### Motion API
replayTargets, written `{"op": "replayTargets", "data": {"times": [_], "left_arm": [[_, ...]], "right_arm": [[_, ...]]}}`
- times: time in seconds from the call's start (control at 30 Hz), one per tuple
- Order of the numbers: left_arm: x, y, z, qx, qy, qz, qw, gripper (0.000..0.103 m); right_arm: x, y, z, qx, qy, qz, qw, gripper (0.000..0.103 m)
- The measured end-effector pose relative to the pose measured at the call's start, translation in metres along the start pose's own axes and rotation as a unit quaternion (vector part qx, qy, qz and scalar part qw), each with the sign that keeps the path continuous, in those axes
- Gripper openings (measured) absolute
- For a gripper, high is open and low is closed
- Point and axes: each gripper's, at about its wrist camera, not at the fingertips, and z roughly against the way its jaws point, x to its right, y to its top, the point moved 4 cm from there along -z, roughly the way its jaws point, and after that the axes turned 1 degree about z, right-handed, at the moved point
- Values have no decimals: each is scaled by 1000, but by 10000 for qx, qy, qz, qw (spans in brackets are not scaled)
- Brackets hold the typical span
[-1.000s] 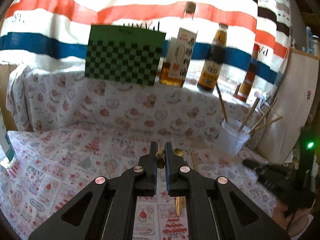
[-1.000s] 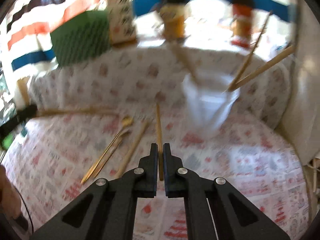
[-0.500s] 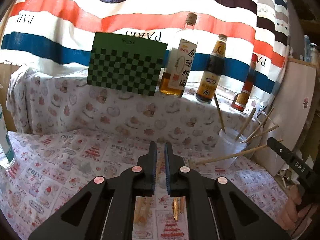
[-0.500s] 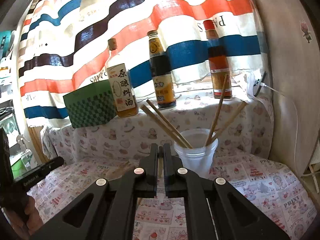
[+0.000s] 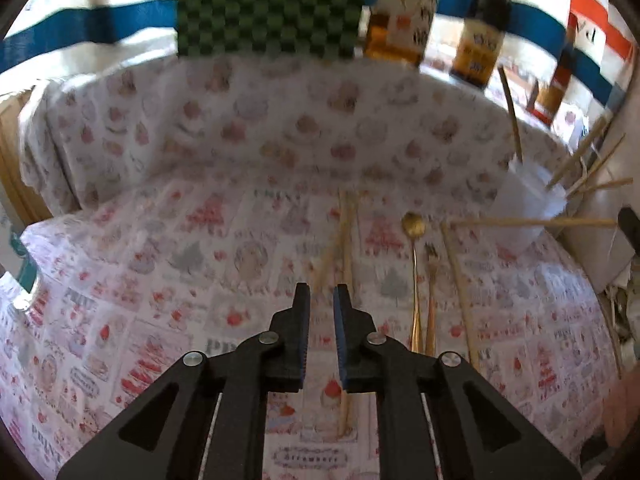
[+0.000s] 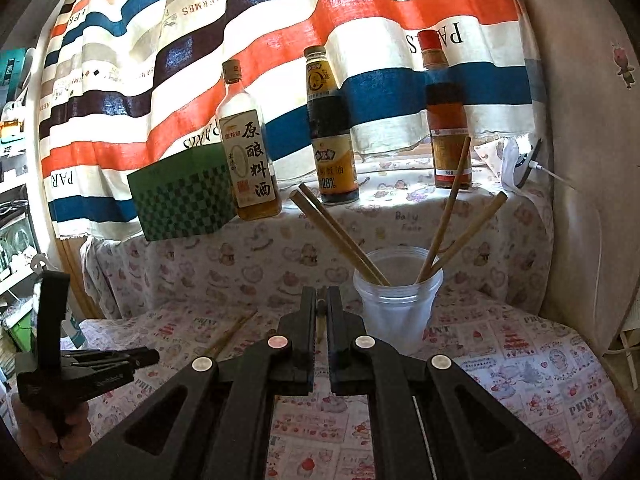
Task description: Organize utensils
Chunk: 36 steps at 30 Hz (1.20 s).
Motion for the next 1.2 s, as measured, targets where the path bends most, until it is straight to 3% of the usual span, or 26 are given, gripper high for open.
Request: {"op": "replayTargets", "data": {"times": [0.1, 0.2, 0.37, 0.47, 0.53, 0.7, 0.83, 0.87, 0.93, 1.0, 1.13, 1.2], "left_arm": [[-2, -5, -8, -234, 203, -87, 9995, 26], [-7, -9, -18, -462, 323, 13, 9984, 29], [-22, -6, -23, -467, 491, 216, 9975, 29], [-30, -3, -21, -350, 649, 238, 9970, 39], [-37, 0, -20, -236, 843, 195, 9960, 40], [-39, -4, -27, -761, 412, -49, 9962, 42], [-31, -8, -30, -839, 628, -459, 9934, 42], [-34, -11, -37, -1021, 679, -405, 9916, 40], [-37, -11, -37, -1010, 650, -320, 9922, 31], [-40, -10, -36, -1007, 582, -228, 9930, 11], [-41, -9, -33, -912, 345, -36, 9952, 6], [-37, -4, -25, -577, 509, -122, 9970, 6]], "right_arm": [[0, 0, -1, -9, -4, 19, 10000, 6], [0, 0, -3, -12, 0, 25, 10000, 6], [0, 0, -2, -8, -2, 20, 10000, 6], [-1, 0, -2, -15, 16, 32, 10000, 6], [-1, 0, -2, -12, 2, 32, 10000, 6], [0, 0, -2, -42, 48, 8, 10000, 6], [2, 0, -2, -31, 6, -10, 10000, 6], [2, 0, -2, -31, 3, -16, 10000, 6], [3, 0, -2, -37, 10, -31, 10000, 6], [3, 0, -2, -40, 6, -29, 10000, 6], [3, 0, -2, -14, -21, 19, 10000, 6], [3, 0, -1, -11, -24, 32, 10000, 6]]}}
